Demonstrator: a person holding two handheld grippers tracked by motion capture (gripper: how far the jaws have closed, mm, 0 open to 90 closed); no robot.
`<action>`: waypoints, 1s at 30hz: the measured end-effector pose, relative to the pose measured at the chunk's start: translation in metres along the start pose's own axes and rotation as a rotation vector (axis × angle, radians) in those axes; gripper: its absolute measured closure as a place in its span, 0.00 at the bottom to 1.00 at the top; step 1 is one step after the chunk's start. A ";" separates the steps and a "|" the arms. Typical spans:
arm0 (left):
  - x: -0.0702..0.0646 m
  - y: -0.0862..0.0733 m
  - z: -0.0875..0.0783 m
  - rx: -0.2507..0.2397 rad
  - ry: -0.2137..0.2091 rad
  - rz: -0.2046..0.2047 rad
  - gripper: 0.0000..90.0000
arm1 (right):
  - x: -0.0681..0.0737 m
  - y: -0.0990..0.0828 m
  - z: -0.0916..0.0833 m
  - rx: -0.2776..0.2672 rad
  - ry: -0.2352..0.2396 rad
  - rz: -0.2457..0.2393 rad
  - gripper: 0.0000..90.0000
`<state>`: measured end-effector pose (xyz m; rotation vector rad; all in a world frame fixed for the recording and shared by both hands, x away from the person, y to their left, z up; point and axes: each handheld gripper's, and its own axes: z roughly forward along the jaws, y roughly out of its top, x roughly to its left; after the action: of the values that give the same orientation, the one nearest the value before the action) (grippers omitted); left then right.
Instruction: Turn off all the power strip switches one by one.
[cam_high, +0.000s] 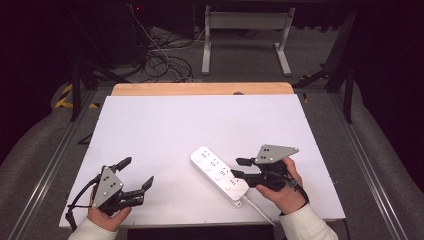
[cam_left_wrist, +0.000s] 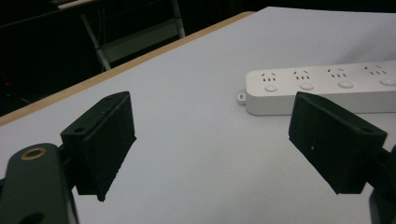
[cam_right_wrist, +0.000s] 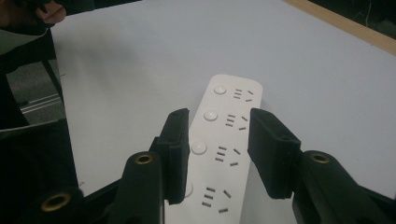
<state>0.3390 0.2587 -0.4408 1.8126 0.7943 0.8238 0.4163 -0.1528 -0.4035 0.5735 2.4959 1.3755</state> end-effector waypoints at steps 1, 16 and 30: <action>0.000 0.000 0.000 0.000 0.001 0.000 0.17 | 0.000 0.001 0.003 0.005 0.005 -0.002 0.66; 0.000 0.000 -0.001 0.001 0.003 0.010 0.17 | 0.002 0.007 0.014 0.067 0.041 0.025 0.86; 0.000 0.000 0.000 0.000 0.000 0.004 0.17 | 0.011 0.019 0.030 0.296 0.013 -0.002 1.00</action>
<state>0.3385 0.2585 -0.4407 1.8148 0.7908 0.8257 0.4222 -0.1158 -0.4031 0.6183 2.7296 1.0162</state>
